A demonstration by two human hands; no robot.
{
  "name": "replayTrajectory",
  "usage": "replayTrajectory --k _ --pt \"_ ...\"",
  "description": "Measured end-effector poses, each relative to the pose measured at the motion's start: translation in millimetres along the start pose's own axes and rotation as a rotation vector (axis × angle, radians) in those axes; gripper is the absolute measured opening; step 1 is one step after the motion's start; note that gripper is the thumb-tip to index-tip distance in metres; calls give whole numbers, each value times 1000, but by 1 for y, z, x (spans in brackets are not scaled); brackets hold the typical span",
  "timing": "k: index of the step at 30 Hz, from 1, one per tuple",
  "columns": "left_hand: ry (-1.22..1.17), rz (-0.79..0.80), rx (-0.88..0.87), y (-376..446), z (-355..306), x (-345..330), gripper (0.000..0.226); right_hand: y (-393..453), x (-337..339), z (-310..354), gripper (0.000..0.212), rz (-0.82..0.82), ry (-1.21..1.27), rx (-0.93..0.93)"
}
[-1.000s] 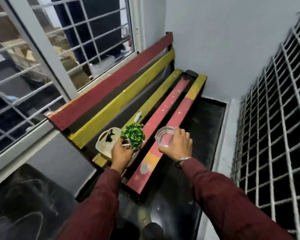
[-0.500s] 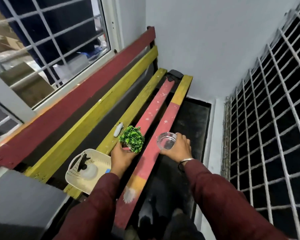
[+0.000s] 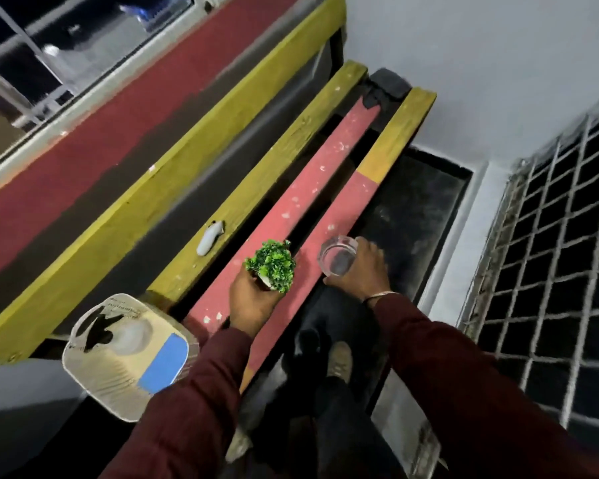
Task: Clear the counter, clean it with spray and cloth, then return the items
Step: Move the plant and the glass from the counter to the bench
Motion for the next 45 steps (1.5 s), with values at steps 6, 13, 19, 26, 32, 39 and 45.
replayTrajectory --k 6,13,19,26,32,39,45 --pt "-42 -40 105 55 21 -62 53 90 -22 -35 99 35 -65 26" --pt "5 -115 155 101 105 -139 41 157 -109 -69 101 88 -133 78" --pt "35 -83 220 129 147 -194 38 209 -167 -107 110 109 -141 70" --pt "-66 -88 264 132 161 -218 32 231 -200 -121 122 144 -158 136" --pt "-51 -50 263 130 168 -219 56 226 -202 -122 125 194 -182 135" --pt "60 43 294 115 152 -187 81 211 -173 -91 103 179 -205 135" --pt "310 75 123 106 118 -122 83 176 -130 -25 97 118 -273 241"
Point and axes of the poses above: each hand's wrist, its own y-axis towards the middle knuckle, its own x-axis out of the back of the hand, z = x × y, the point moved 9 cm from there along y, towards the middle knuckle, and after that the axes turned 8 degrees about y, right-handed, at the moved point
